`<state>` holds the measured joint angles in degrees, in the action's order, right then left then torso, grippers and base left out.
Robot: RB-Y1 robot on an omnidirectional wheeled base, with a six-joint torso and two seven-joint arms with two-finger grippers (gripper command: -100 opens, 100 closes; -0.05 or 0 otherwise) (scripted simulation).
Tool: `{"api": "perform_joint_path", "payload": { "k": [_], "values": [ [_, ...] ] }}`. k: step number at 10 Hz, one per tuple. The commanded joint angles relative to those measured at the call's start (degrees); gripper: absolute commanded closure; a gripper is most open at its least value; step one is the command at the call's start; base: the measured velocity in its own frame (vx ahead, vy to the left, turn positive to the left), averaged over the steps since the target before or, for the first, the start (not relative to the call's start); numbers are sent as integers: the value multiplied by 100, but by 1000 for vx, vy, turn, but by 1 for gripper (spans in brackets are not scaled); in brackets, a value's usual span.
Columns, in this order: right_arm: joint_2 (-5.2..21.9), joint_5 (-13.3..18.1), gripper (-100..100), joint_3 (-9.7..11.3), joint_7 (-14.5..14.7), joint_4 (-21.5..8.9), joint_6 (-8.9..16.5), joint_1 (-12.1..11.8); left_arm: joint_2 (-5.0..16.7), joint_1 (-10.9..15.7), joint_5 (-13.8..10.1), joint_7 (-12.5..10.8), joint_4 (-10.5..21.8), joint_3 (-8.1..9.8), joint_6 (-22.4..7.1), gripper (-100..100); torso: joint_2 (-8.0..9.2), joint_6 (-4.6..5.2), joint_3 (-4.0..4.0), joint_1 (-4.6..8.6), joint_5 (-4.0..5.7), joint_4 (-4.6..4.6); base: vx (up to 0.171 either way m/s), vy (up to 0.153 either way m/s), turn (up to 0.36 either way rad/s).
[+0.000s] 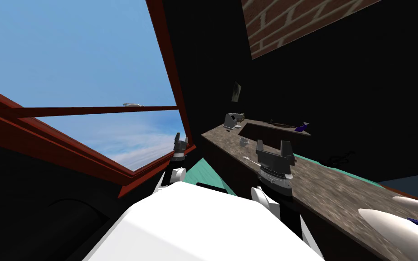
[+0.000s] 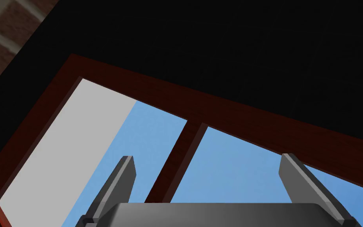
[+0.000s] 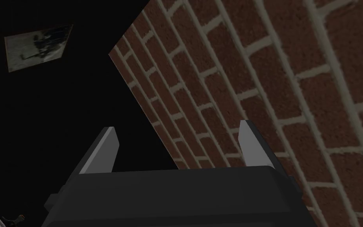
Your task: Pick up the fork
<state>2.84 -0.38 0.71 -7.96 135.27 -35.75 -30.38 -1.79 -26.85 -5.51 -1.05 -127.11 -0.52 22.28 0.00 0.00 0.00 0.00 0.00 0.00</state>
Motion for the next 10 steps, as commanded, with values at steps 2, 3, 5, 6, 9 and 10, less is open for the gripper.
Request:
{"api": "perform_joint_path", "payload": {
  "k": [2, 3, 5, 6, 9, 10],
  "values": [
    [332, 134, -100, 22, 71, -147, 2, 12, 0, 0, 0, 0, 0, 0, 0, 0, 0, -1, 0, 2, 0, 0, 1, -7, 52],
    [459, 198, -100, 33, 104, -216, 2, 17, 0, 0, 0, 0, 0, 0, 0, 0, -1, -1, -1, 5, 1, 0, 2, -14, 47],
    [750, 356, -100, 59, 187, -379, 1, 28, 0, 0, 0, 0, 0, 0, 0, 0, -2, -1, -1, 7, 2, 0, 2, -13, 61],
    [910, 448, -100, 74, 235, -470, -1, 33, 0, 0, 0, 0, 0, 0, 0, 0, -2, -1, -1, 8, 2, 1, 2, -13, 79],
    [1418, 770, -100, 129, 402, -772, -11, 48, 0, 0, 0, 0, 0, 0, 0, 0, -2, -1, -1, 8, 2, 0, 2, -17, 83],
    [1599, 890, -100, 149, 463, -881, -15, 53, 0, 0, 0, 0, 0, 0, 0, 0, -3, -1, -2, 10, 2, 1, 5, -22, 94]
  ]
}}
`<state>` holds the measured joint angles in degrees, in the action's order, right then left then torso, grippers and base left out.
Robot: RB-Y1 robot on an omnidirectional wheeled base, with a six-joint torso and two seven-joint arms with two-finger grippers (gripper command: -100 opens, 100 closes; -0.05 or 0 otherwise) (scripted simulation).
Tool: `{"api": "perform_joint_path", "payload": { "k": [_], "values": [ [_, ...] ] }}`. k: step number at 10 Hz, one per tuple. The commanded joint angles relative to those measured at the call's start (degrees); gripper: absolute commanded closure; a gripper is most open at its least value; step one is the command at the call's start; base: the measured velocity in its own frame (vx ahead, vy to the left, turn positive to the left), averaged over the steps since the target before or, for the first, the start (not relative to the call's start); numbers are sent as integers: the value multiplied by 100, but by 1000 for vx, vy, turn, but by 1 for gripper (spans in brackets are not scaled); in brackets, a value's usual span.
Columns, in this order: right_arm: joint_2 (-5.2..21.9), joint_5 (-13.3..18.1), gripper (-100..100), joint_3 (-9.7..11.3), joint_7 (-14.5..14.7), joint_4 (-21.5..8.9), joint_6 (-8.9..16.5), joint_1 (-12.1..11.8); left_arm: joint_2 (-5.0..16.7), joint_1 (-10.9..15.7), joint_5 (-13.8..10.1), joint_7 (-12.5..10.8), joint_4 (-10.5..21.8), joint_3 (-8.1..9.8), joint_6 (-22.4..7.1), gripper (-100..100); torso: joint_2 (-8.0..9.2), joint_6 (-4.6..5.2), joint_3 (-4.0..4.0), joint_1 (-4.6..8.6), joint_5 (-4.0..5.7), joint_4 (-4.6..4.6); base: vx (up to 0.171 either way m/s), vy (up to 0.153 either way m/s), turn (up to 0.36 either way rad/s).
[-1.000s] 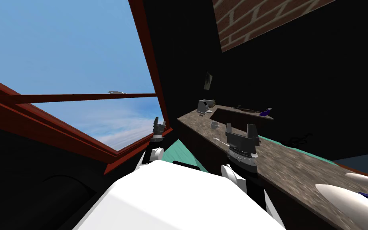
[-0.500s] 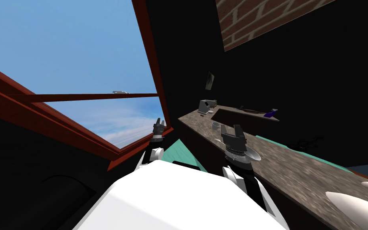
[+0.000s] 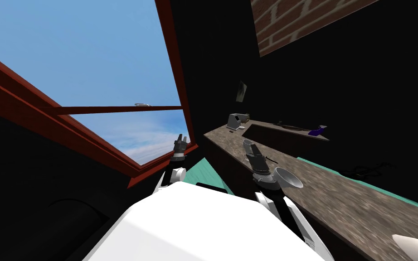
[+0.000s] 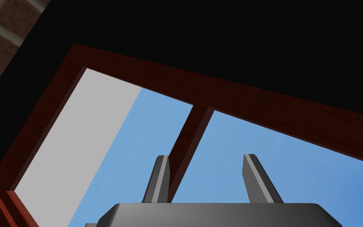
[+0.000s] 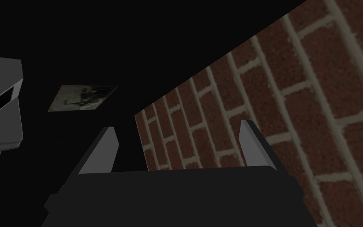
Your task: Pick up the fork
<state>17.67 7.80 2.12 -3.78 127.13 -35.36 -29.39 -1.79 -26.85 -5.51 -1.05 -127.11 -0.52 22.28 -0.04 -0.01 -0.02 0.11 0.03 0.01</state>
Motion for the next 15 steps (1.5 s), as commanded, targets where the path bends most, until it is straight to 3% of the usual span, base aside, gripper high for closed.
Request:
{"api": "perform_joint_path", "payload": {
  "k": [1, 2, 5, 9, 15],
  "values": [
    [286, 197, -100, 29, 110, -179, -59, -41, 0, 0, 0, 0, 0, 0, 0, 0, 0, 0, 0, 0, 0, 0, 3, -25, 86],
    [327, 197, -100, 29, 110, -179, -59, -41, 0, 0, 0, 0, 0, 0, 0, 0, 1, 1, 0, 1, 0, 0, 1, -16, 27],
    [886, 595, -100, 96, 315, -534, -77, -27, 0, 0, 0, 0, 0, 0, 0, 0, 1, 0, 1, -3, -1, 0, 2, -16, 96],
    [1392, 874, -100, 143, 459, -790, -87, -16, 0, 0, 0, 0, 0, 0, 0, 0, 2, 1, 1, -3, -1, -1, 1, -17, 62],
    [2474, 1603, -100, 265, 840, -1538, -93, 33, 0, 0, 0, 0, 0, 0, 0, 0, 2, 2, 1, -3, -1, -1, 1, -19, 93]
  ]
}}
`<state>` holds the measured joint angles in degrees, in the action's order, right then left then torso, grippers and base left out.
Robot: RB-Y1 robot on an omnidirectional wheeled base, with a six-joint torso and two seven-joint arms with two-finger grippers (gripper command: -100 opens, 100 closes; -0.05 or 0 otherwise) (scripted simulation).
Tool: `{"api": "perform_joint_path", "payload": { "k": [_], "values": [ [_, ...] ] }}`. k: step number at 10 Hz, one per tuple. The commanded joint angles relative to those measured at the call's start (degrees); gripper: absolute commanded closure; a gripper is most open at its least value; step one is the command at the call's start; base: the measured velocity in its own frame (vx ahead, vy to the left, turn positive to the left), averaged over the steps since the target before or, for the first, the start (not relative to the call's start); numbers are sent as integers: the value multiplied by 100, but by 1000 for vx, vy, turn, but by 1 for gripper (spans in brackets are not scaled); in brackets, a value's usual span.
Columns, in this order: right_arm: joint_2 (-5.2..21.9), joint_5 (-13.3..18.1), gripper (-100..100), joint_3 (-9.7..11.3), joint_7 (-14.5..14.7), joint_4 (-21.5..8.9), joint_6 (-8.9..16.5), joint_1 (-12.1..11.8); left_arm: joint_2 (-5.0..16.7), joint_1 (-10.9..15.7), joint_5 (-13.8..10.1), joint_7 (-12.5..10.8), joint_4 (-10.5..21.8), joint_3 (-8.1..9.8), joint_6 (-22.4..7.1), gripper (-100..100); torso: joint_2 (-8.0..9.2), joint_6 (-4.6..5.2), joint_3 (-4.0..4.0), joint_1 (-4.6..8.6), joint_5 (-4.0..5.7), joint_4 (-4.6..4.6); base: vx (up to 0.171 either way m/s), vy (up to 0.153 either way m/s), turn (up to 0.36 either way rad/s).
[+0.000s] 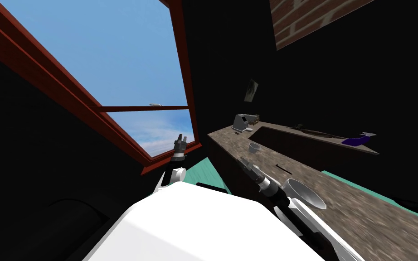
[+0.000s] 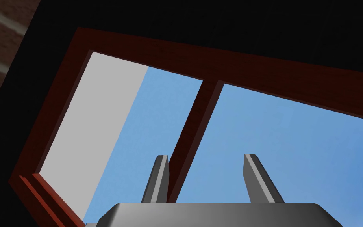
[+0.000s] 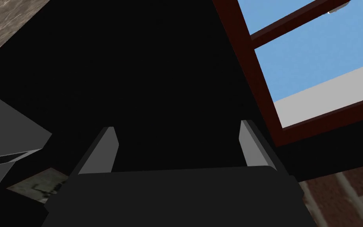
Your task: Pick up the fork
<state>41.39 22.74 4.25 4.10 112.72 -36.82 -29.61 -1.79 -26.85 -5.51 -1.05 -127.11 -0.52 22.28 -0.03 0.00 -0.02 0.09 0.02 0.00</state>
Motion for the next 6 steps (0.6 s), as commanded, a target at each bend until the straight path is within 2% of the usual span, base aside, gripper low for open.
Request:
{"api": "perform_joint_path", "payload": {
  "k": [1, 3, 4, 6],
  "values": [
    [209, 109, -100, 53, 52, -96, 53, 55, 0, 0, 0, 0, 0, 0, 0, 0, 0, 0, 0, 0, 0, 0, -1, -18, 34],
    [598, 408, -100, 102, 210, -435, 61, 84, 0, 0, 0, 0, 0, 0, 0, 0, 0, 1, 0, -3, 0, 0, 3, -17, 105],
    [706, 408, -100, 102, 210, -442, 61, 84, 0, 0, 0, 0, 0, 0, 0, 0, -2, 0, -1, 0, 0, 0, 1, -20, 26],
    [1098, 705, -100, 151, 369, -797, 74, 117, 0, 0, 0, 0, 0, 0, 0, 0, -1, 1, 0, -3, 0, 0, -1, -16, 96]
  ]
}}
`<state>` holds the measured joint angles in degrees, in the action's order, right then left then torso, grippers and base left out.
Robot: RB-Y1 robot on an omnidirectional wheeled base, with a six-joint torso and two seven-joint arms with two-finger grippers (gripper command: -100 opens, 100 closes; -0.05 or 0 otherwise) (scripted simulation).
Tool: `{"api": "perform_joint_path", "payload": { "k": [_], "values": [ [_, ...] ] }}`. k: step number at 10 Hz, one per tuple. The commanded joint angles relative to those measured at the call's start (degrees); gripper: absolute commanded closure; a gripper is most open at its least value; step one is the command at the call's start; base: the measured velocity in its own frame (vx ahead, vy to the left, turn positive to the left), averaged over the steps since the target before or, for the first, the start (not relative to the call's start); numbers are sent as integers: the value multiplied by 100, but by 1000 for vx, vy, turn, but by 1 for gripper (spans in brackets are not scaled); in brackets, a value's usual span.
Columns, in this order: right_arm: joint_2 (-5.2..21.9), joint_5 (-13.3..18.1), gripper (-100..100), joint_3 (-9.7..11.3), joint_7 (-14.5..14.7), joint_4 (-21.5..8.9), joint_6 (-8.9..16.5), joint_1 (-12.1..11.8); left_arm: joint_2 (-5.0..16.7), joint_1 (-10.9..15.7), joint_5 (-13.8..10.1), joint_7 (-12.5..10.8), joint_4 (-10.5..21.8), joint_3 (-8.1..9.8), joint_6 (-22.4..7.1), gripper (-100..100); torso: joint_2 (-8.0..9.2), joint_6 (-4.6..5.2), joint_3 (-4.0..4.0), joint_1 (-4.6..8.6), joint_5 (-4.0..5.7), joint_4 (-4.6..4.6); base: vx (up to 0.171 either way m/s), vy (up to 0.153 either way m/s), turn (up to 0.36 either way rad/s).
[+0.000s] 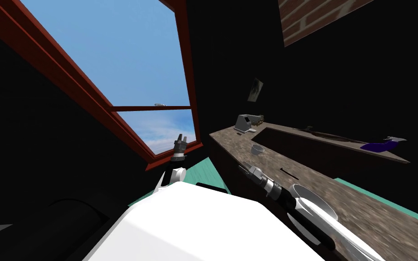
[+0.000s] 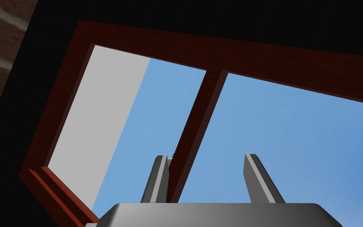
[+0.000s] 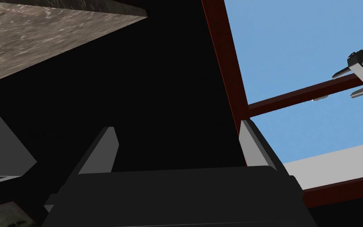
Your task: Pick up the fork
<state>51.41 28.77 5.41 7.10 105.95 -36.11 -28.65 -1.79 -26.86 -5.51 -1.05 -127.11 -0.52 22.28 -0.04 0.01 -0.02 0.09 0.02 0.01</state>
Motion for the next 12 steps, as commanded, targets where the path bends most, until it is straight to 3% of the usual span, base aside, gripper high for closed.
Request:
{"api": "perform_joint_path", "payload": {
  "k": [1, 11, 12],
  "values": [
    [202, 102, -100, 35, 69, -126, 3, 21, 0, 0, 0, 0, 0, 0, 0, 0, 0, 0, 0, 0, 0, 0, -1, -18, 38],
    [1750, 1050, -100, 192, 578, -1314, 52, 134, 0, -1, 0, 0, 0, 0, 0, 0, -3, 1, -1, -7, -2, 0, 1, 0, 59],
    [1793, 1050, -100, 192, 578, -1314, 52, 134, 0, -1, 0, 0, 0, 0, 0, 0, -6, 1, -3, -4, -1, 1, 15, -15, 36]
  ]
}}
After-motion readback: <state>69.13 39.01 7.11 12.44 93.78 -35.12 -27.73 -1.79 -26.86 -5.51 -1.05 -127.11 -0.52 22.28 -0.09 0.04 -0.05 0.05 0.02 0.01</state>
